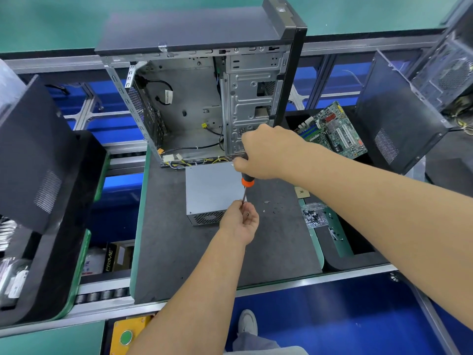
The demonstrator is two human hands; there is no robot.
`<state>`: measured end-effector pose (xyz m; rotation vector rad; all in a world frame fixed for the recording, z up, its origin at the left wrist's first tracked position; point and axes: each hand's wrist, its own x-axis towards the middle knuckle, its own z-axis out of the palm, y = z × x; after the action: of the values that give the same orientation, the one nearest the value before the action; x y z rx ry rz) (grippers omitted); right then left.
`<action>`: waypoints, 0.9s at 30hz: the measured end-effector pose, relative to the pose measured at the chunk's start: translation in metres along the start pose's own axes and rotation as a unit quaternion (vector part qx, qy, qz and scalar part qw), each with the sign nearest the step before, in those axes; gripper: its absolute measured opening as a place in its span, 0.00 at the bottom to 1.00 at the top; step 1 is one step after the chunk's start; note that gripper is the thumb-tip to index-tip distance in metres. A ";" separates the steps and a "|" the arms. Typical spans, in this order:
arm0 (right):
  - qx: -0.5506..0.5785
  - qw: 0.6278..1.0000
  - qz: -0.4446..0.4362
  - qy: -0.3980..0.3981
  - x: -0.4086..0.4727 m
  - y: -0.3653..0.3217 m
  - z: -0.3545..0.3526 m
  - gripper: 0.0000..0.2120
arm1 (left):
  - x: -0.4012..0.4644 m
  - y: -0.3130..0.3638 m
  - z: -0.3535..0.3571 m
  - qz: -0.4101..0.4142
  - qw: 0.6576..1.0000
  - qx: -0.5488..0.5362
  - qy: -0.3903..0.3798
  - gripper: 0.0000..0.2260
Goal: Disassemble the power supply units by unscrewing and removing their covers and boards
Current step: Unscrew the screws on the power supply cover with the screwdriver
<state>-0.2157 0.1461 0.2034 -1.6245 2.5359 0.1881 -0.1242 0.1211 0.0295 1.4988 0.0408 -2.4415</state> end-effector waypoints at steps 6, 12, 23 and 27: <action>-0.003 0.999 -0.033 -0.022 0.002 0.000 -0.002 0.18 | -0.002 0.001 0.003 -0.010 1.000 -0.016 -0.001 0.04; 0.002 1.000 0.019 0.006 0.001 -0.004 -0.002 0.33 | -0.002 0.001 0.004 -0.019 1.000 -0.022 -0.005 0.04; -0.039 0.999 0.004 -0.006 0.011 -0.008 -0.003 0.30 | -0.005 0.015 -0.007 -0.023 0.998 0.053 -0.006 0.12; -0.076 0.996 0.024 0.026 0.015 -0.016 -0.001 0.35 | 0.000 0.021 -0.015 0.014 0.988 0.152 0.014 0.12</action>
<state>-0.2073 0.1260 0.2016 -1.6415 2.6598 0.3564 -0.1060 0.1031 0.0247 1.6402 -0.3600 -2.4899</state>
